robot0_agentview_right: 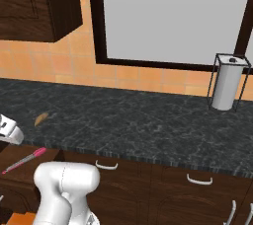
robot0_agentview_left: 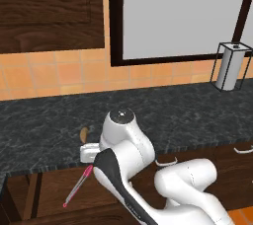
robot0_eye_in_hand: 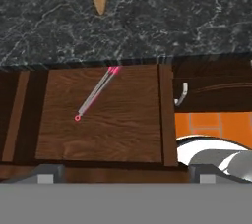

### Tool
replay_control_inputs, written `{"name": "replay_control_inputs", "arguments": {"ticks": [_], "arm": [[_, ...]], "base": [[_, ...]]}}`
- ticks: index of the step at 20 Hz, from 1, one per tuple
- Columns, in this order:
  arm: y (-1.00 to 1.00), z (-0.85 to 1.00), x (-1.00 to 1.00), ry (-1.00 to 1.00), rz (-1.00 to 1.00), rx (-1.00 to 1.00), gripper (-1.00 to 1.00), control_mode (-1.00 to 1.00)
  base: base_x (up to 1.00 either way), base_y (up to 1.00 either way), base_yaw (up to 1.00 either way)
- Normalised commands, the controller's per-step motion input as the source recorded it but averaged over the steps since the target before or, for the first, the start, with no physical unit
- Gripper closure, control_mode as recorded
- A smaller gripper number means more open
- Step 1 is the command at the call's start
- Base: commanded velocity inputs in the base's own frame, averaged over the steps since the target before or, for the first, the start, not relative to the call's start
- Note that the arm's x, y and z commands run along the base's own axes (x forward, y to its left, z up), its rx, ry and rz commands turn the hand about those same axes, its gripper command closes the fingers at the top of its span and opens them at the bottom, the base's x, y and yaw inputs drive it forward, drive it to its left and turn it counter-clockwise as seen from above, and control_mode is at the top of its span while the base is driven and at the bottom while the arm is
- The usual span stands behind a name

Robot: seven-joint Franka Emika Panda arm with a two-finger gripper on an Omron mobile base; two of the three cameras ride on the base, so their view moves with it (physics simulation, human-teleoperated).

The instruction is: Pick the tongs from the drawer and place it on the counter.

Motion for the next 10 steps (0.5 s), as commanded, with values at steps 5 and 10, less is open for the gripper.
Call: {"name": "replay_control_inputs", "arguments": {"ticks": [5,10], "arm": [[0.28,-0.80,0.05,0.05,0.00,-0.09,-1.00,-1.00],[0.22,-0.84,0.03,0.06,0.00,0.00,-1.00,-1.00]], "base": [[0.00,0.00,0.00],[0.00,0.00,0.00]]}}
